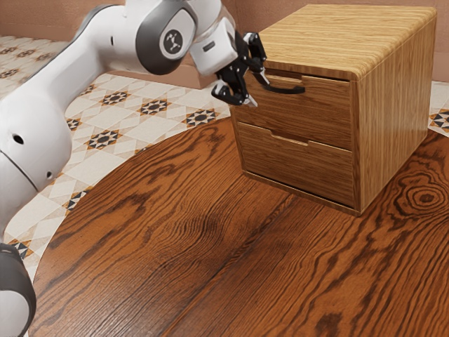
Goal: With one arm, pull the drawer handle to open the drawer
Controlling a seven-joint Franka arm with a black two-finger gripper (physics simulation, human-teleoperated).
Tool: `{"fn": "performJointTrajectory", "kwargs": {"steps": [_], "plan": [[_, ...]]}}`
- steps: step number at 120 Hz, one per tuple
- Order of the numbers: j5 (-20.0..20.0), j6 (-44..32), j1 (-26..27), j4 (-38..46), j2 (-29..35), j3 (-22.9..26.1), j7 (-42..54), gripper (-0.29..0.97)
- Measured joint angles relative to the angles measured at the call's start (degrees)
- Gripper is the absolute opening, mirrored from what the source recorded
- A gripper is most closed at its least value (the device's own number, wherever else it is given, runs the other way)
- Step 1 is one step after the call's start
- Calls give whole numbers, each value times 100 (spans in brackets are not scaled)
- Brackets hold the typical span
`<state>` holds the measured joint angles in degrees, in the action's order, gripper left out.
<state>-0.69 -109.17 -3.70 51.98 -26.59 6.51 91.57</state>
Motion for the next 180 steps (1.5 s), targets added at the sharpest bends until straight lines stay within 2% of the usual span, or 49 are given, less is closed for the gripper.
{"fn": "performJointTrajectory", "kwargs": {"steps": [33, 100, 120, 144, 180], "plan": [[72, -135, -32, -385, -337, 26, 251, 26], [277, -287, -112, -625, -661, 29, 547, 25], [422, -324, -97, -548, -667, 3, 598, 16], [486, -447, -62, 623, 139, -153, 620, -2], [522, -906, -46, 2436, 1420, -189, 637, -8]]}}
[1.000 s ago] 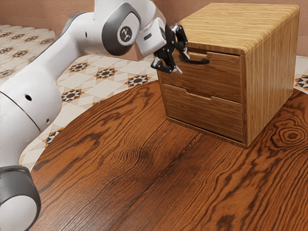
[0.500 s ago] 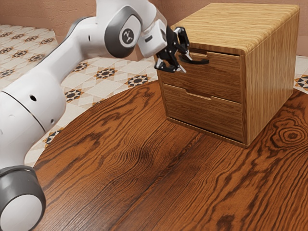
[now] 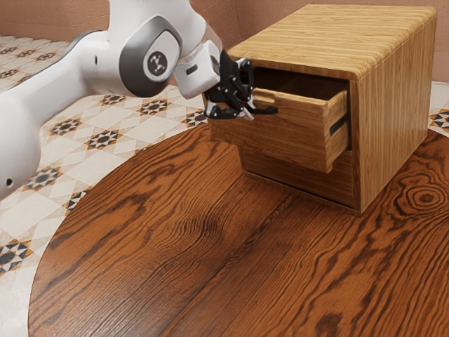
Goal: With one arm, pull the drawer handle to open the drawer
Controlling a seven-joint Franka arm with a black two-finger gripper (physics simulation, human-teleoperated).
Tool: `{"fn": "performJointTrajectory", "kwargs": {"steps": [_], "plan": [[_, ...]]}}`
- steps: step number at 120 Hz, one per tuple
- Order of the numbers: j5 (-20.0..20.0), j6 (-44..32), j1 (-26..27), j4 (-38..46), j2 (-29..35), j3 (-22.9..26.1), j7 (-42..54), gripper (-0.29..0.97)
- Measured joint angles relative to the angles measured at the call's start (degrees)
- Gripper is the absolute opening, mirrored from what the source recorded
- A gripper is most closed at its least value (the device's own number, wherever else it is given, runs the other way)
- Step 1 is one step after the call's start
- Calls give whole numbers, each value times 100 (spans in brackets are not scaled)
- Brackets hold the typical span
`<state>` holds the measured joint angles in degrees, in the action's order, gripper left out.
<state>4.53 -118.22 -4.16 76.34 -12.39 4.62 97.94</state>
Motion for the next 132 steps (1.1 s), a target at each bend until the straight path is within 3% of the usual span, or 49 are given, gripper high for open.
{"fn": "performJointTrajectory", "kwargs": {"steps": [71, 132], "plan": [[136, -863, -57, 2455, 1894, -12, -23, -9], [185, -978, -21, 3427, 2768, -130, -46, -8]]}}
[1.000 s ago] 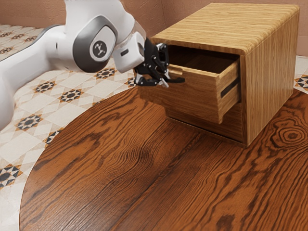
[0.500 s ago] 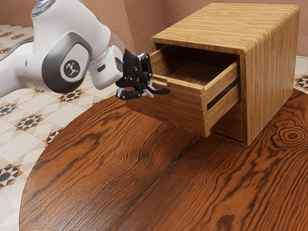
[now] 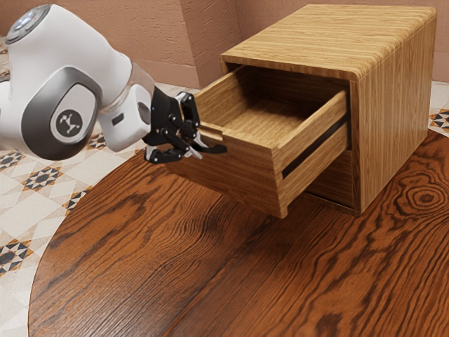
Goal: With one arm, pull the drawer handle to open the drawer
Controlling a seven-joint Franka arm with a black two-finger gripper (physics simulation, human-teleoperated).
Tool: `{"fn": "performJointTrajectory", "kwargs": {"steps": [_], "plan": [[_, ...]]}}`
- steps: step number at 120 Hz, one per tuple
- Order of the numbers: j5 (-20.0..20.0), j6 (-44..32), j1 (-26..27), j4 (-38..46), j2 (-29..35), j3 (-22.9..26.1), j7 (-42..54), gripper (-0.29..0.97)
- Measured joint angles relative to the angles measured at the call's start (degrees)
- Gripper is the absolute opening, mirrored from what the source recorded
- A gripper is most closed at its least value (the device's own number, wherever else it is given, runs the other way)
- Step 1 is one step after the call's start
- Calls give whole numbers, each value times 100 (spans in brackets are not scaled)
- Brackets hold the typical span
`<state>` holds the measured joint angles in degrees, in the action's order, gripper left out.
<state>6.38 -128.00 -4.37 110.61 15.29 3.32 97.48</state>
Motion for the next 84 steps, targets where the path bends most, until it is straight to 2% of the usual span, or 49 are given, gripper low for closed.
{"fn": "performJointTrajectory", "kwargs": {"steps": [40, 84], "plan": [[-9, -45, 3, 202, 202, 3, -58, -6], [-12, 23, -1, 195, 305, 4, -136, 8]]}}
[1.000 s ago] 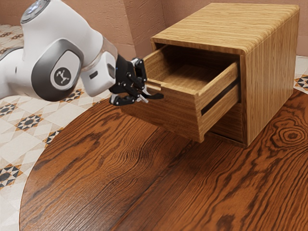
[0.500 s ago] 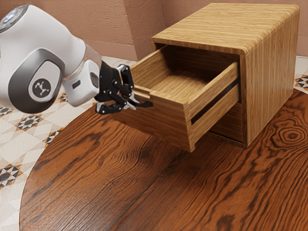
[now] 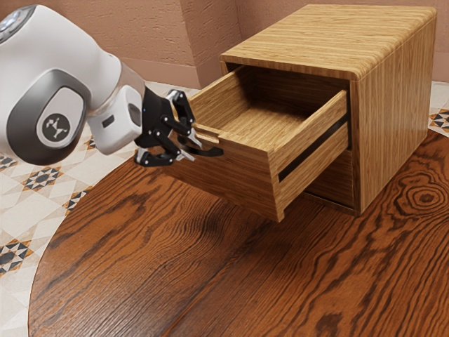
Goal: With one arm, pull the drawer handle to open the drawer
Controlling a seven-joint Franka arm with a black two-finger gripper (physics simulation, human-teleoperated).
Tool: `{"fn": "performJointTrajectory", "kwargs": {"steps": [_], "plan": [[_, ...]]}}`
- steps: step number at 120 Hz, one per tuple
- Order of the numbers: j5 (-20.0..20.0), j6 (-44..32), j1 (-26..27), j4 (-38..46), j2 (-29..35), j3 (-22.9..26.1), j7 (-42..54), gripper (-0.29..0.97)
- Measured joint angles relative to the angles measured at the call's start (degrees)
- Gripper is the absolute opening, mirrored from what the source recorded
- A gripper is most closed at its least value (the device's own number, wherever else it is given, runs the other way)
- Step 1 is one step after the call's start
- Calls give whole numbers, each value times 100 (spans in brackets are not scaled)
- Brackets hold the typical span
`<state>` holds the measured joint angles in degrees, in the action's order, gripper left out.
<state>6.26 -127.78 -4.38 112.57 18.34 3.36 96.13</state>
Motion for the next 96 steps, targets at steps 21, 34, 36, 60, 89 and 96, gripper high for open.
{"fn": "performJointTrajectory", "kwargs": {"steps": [21, 34, 36, 60, 89, 96], "plan": [[67, 274, 12, -337, 158, 28, -51, 12], [48, 1085, -49, -1495, -149, -7, -89, 16], [37, 1262, -81, -1700, -210, -10, -98, 17], [-476, 3746, -600, -4133, -1712, -62, -298, 39], [-846, 5526, -1324, -4690, -1975, -65, -947, 59], [-862, 5718, -1429, -4695, -1983, -54, -1122, 61]]}}
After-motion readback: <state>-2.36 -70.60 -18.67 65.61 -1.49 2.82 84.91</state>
